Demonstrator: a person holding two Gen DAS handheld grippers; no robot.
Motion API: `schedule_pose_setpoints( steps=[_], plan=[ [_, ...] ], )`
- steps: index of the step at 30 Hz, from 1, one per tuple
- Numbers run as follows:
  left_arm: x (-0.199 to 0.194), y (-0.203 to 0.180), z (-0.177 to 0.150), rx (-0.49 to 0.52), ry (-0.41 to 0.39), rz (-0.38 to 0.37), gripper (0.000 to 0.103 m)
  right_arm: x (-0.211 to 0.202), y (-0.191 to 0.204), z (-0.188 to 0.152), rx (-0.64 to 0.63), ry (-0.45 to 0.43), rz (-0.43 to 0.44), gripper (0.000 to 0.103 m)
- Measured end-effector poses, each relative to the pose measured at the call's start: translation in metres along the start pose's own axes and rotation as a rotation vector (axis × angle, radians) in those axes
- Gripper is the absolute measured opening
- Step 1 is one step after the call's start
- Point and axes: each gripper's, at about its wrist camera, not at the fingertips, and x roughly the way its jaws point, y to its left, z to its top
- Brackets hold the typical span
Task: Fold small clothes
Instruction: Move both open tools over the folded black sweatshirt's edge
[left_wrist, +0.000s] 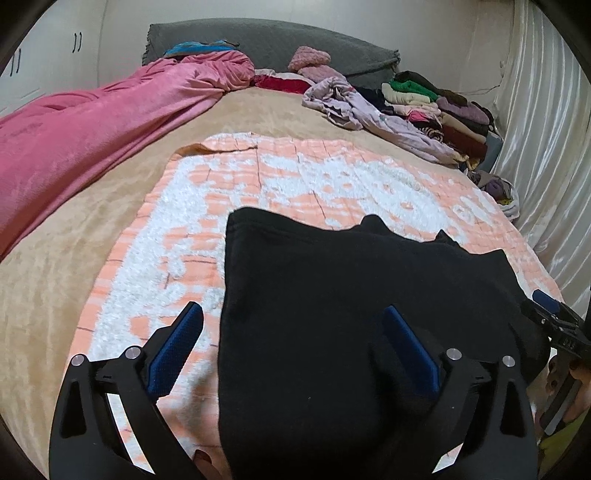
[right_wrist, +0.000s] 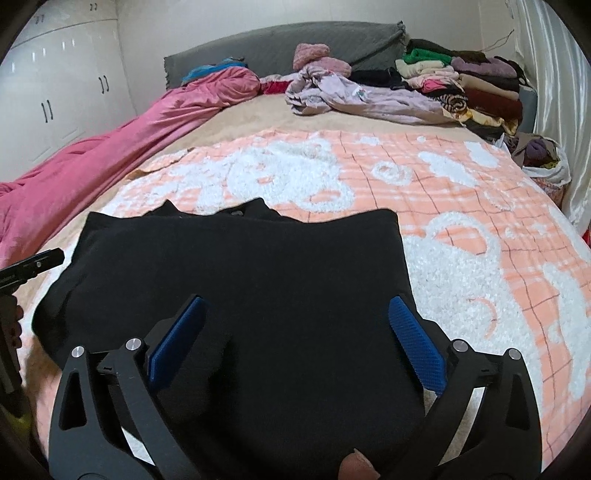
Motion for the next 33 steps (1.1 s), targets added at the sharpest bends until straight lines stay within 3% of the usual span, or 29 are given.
schedule_pose_setpoints(
  steps=[16, 33],
  plan=[
    [-0.034, 0.01, 0.01, 0.008, -0.064, 0.024, 0.098, -0.031, 0.036, -0.001, -0.097, -0.08, 0.042, 0.094],
    [-0.064, 0.033, 0.023, -0.021, -0.124, 0.041, 0.098, -0.058, 0.128, -0.015, -0.251, -0.11, 0.126, 0.094]
  ],
)
